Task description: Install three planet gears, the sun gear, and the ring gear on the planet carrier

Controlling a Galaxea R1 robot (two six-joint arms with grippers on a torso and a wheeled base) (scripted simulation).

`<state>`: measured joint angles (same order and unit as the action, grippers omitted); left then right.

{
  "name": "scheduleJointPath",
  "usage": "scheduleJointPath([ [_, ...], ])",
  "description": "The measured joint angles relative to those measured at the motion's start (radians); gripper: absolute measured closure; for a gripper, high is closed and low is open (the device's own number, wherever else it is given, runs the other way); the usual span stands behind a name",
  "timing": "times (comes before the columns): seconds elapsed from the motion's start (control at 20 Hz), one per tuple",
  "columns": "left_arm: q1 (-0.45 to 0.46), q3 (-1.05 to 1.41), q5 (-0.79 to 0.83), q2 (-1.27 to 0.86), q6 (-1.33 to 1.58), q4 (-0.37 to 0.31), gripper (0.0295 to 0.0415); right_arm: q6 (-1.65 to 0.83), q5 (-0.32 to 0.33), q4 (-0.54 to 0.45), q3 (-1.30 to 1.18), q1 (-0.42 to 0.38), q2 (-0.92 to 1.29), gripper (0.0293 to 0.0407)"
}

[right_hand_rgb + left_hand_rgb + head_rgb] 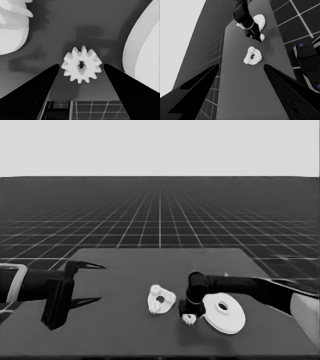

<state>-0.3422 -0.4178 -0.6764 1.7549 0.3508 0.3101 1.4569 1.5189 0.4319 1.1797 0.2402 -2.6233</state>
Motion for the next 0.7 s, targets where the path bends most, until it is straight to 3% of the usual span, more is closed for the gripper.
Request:
scheduleJointPath([
  [0.1, 0.0, 0.0, 0.0, 0.0, 0.0, 0.0, 0.0326, 0.0, 0.0, 0.001, 0.001, 0.001, 0.0, 0.0386],
  [0.15, 0.0, 0.0, 0.0, 0.0, 0.0, 0.0, 0.0326, 0.0, 0.0, 0.001, 0.001, 0.0, 0.0, 0.039],
  [0.5, 0.0, 0.0, 0.0, 0.0, 0.0, 0.0, 0.0326, -0.001, 0.0, 0.001, 0.001, 0.0, 0.0, 0.039],
  [0.6, 0.0, 0.0, 0.0, 0.0, 0.0, 0.0, 0.0326, 0.068, 0.043, -0.142, -0.104, -0.142, 0.025, 0.039],
  [0.7, 0.0, 0.0, 0.0, 0.0, 0.0, 0.0, 0.0326, 0.083, 0.047, -0.201, -0.122, -0.205, 0.028, 0.039],
])
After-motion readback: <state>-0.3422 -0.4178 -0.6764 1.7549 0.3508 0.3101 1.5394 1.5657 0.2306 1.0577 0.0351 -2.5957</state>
